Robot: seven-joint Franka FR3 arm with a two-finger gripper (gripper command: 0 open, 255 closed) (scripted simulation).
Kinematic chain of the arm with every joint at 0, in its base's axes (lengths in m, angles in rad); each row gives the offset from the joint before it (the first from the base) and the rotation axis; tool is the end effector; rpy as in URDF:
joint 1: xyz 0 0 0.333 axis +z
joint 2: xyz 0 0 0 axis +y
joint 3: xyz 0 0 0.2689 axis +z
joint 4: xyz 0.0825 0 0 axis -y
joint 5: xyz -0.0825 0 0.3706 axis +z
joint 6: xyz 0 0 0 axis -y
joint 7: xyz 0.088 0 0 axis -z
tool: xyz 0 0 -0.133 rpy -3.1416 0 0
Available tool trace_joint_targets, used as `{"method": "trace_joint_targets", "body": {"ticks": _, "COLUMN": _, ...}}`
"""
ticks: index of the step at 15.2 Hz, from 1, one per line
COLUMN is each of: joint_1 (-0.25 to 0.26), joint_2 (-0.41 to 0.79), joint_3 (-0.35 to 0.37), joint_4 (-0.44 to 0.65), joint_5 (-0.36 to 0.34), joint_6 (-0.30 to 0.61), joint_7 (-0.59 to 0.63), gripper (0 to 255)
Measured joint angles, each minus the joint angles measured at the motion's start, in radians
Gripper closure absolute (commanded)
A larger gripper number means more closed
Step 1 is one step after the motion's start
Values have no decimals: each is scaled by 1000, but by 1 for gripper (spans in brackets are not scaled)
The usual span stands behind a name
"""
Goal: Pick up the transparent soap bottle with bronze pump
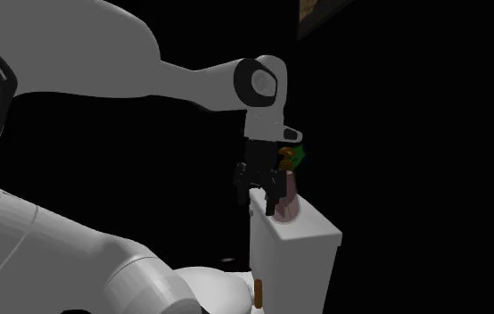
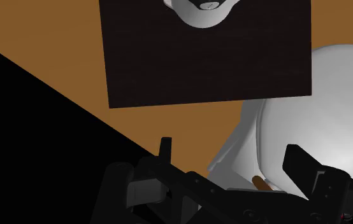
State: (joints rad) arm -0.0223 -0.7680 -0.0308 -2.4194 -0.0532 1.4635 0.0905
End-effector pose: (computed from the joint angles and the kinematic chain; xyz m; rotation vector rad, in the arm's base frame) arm 0.3094 -0.0246 0.4890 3.0849 -0.2064 -0.2904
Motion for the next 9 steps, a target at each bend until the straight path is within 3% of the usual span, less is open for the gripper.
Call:
{"method": "trace_joint_targets", "body": {"ticks": 3, "joint_1": 6, "joint_2": 45, "joint_3": 8, "joint_4": 41, "joint_5": 5, "joint_6": 8, "joint_7": 4, "gripper": 0}}
{"method": "trace_joint_targets", "body": {"ticks": 9, "joint_1": 29, "joint_2": 251, "joint_3": 37, "joint_4": 245, "joint_5": 17, "joint_6": 30, "joint_7": 13, "gripper": 0}}
